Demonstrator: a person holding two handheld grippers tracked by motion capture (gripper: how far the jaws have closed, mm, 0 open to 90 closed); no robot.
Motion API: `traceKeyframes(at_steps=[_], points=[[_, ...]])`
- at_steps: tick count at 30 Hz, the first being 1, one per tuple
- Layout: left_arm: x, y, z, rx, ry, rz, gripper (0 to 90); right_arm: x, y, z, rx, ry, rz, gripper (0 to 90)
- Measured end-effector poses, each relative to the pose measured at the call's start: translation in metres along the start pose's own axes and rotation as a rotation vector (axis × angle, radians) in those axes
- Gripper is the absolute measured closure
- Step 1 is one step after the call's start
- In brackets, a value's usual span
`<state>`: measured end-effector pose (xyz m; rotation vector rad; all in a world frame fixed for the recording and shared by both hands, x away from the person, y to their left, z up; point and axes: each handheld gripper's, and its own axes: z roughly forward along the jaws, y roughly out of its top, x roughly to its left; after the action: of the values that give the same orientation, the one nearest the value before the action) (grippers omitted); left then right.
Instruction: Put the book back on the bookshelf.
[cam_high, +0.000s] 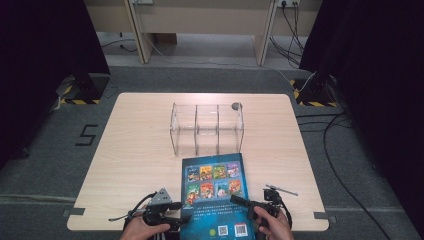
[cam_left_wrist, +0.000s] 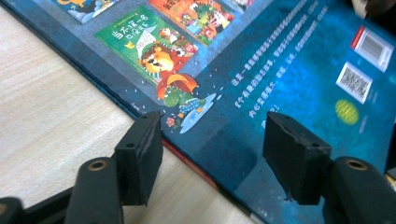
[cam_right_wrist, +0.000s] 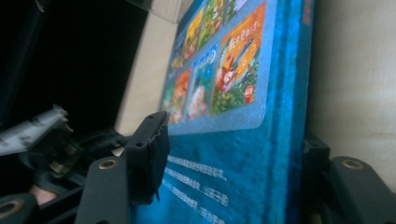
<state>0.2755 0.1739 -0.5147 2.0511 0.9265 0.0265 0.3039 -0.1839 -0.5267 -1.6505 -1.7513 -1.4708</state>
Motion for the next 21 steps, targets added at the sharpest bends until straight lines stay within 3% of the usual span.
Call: traceKeyframes(at_steps=[1,2,4,5,7,9,18,20,21], points=[[0.0,0.0,0.0,0.001,0.001,0.004,38.3,0.004,0.003,-0.003,0.003,-0.001,-0.075,53.1],[0.0,0.0,0.0,0.004,0.002,0.01,38.3,0.004,0.003,-0.003,0.003,-0.001,-0.075,53.1],[-0.002,0.0,0.001,0.004,0.01,0.022,37.9,0.005,0.002,-0.005,0.018,-0.039,-0.145,56.0],[-0.002,0.0,0.0,0.004,0.01,0.024,37.7,0.006,0.002,-0.007,0.025,-0.027,-0.183,56.0],[-0.002,0.0,0.0,0.002,0.01,0.025,37.6,0.006,0.002,-0.008,0.024,-0.022,-0.2,56.1],[-0.002,0.0,0.0,0.006,0.007,0.027,36.3,0.013,0.002,-0.011,0.004,-0.013,-0.298,56.2],[0.002,-0.001,-0.001,-0.001,-0.002,0.009,33.1,0.026,-0.003,-0.015,-0.031,-0.046,-0.406,55.7],[0.002,-0.001,-0.001,-0.005,0.0,-0.002,32.0,0.028,-0.005,-0.016,-0.038,-0.046,-0.408,55.8],[0.003,0.0,-0.001,-0.002,-0.008,-0.01,29.5,0.031,-0.007,-0.019,-0.059,-0.046,-0.454,56.0]])
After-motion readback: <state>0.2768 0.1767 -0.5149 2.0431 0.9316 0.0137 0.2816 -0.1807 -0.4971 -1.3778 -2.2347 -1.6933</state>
